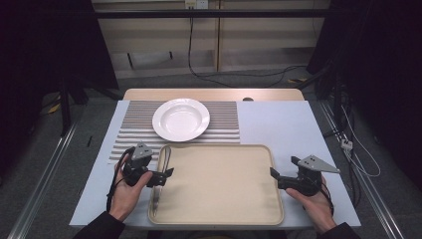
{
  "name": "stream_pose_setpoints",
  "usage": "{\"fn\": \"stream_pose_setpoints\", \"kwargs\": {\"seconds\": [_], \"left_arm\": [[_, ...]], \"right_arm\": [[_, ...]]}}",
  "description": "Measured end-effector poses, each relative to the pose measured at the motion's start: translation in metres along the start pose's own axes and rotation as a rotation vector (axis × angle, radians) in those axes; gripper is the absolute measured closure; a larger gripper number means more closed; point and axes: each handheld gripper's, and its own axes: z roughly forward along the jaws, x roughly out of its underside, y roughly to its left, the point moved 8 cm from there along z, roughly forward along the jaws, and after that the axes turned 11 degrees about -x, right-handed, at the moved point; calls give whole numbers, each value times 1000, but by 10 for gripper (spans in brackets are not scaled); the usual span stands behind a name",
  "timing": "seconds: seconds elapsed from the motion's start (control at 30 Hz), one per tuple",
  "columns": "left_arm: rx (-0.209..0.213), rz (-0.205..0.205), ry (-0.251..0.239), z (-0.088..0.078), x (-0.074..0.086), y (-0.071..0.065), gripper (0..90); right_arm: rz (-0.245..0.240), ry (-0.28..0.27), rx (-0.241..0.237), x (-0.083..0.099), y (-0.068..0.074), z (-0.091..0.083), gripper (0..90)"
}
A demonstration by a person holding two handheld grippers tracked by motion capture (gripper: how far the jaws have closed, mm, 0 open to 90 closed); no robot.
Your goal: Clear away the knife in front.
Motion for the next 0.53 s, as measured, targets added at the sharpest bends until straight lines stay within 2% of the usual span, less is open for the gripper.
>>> {"fn": "stream_pose_setpoints", "kwargs": {"seconds": [0.03, 0.13, 0.27, 0.4, 0.47, 0.53], "left_arm": [[-6, -5, 5, -2, 2, 2, 57], [-2, -55, 13, -7, 7, 5, 51], [-37, -67, -21, -12, 12, 13, 53], [-52, -63, -24, -12, 19, 17, 55], [-51, -87, -29, -13, 21, 21, 55], [-65, -85, -22, -14, 22, 25, 55]], "right_arm": [[1, -3, 1, 0, 0, 0, 101], [-2, 1, 1, 0, 0, 0, 101], [1, -2, 1, 0, 0, -1, 101], [-3, -1, 3, 0, 0, -1, 101], [1, -2, 5, 0, 0, -2, 100], [4, -3, 5, 0, -1, -1, 100]]}}
